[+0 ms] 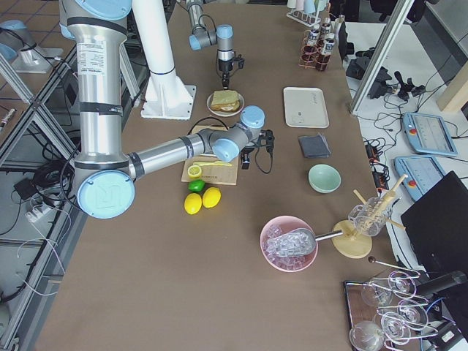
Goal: Make sandwich and place on tray
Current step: 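Grasp the rim of the white plate with the left gripper, then carry the plate with the left gripper onto the rabbit-print tray and lower it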
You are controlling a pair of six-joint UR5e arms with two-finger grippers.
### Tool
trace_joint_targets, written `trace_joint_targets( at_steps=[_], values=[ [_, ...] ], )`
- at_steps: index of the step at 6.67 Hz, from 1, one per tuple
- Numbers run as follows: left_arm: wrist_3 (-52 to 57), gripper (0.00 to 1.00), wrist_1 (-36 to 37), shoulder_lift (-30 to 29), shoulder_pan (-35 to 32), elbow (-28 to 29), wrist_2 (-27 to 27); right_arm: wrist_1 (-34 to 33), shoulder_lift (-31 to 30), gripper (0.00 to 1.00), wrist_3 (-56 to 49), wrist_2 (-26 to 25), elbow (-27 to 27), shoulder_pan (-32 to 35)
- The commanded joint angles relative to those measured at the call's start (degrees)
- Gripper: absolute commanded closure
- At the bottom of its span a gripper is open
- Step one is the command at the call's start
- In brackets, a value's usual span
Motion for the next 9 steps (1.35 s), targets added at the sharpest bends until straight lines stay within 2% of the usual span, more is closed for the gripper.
trace_joint_targets(
  at_steps=[1, 2, 4, 5, 7, 9],
  values=[
    [-0.1, 1.00, -0.3, -0.1, -0.1, -0.6, -0.1, 0.0, -0.1, 0.00, 0.0, 0.1, 0.0, 0.2],
    [-0.6, 1.00, -1.4, -0.7, -1.3, -0.6, -0.3, 0.0, -0.2, 0.00, -0.1, 0.1, 0.0, 0.3],
    [-0.7, 1.00, -1.5, -2.3, -9.6, -0.2, -2.4, 0.0, -0.8, 0.00, -0.1, 0.2, 0.2, 0.5],
    [-0.7, 1.00, -1.5, -3.9, -14.6, 1.9, -7.4, 0.0, -1.0, 0.00, -0.1, 0.1, 0.2, 0.7],
    [-0.4, 1.00, -1.7, -13.2, -22.5, 15.0, -12.7, 0.0, -1.3, 0.00, -0.1, 0.1, 0.8, 0.7],
    [0.0, 1.00, -7.9, -21.7, -26.5, 31.5, -14.4, 0.0, -1.4, 0.00, -0.1, 0.1, 0.7, 0.7]
  ],
)
